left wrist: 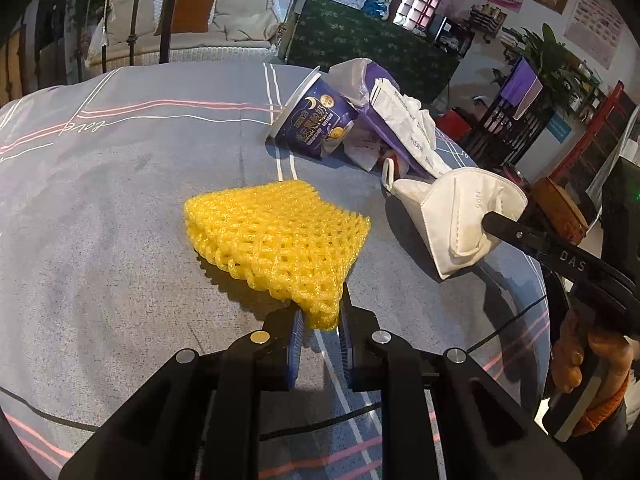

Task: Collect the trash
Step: 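Grasp the yellow foam net with the left tool while the right tool grasps the white mask, then carry the yellow net and white mask toward the black bin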

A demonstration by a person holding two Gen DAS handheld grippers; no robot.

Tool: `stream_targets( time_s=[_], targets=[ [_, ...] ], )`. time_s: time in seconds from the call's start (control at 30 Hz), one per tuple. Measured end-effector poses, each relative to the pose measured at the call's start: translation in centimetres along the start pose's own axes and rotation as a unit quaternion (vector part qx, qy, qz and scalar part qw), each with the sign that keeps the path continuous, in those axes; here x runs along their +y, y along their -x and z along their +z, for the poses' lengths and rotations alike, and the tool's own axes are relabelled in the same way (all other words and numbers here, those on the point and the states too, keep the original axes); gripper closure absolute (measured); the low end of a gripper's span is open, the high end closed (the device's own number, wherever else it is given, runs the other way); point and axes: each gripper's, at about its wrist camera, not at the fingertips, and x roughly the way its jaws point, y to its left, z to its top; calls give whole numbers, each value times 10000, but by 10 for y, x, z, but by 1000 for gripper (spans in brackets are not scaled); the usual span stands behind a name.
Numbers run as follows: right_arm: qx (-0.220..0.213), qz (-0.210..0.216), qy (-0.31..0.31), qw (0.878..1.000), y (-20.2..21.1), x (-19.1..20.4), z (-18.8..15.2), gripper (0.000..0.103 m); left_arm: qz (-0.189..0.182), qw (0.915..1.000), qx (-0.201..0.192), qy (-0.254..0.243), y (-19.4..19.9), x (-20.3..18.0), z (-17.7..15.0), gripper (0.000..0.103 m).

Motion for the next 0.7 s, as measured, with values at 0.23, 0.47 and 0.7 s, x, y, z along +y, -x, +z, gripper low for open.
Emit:
stream_targets(
  time_s=[0.23,0.47,0.7],
  targets=[
    [-146,93,116,9998,38,0,-29,91,-116,9999,81,-78,0,-11,-10,87],
    [-520,249,192,9982,77,-9,-49,91,-203,9995,88,-227,0,-30,-20,87],
    [-568,-1,-129,9983,99,-39,-64,91,-371,9985,105,-378,0,-53,-25,87]
  ],
)
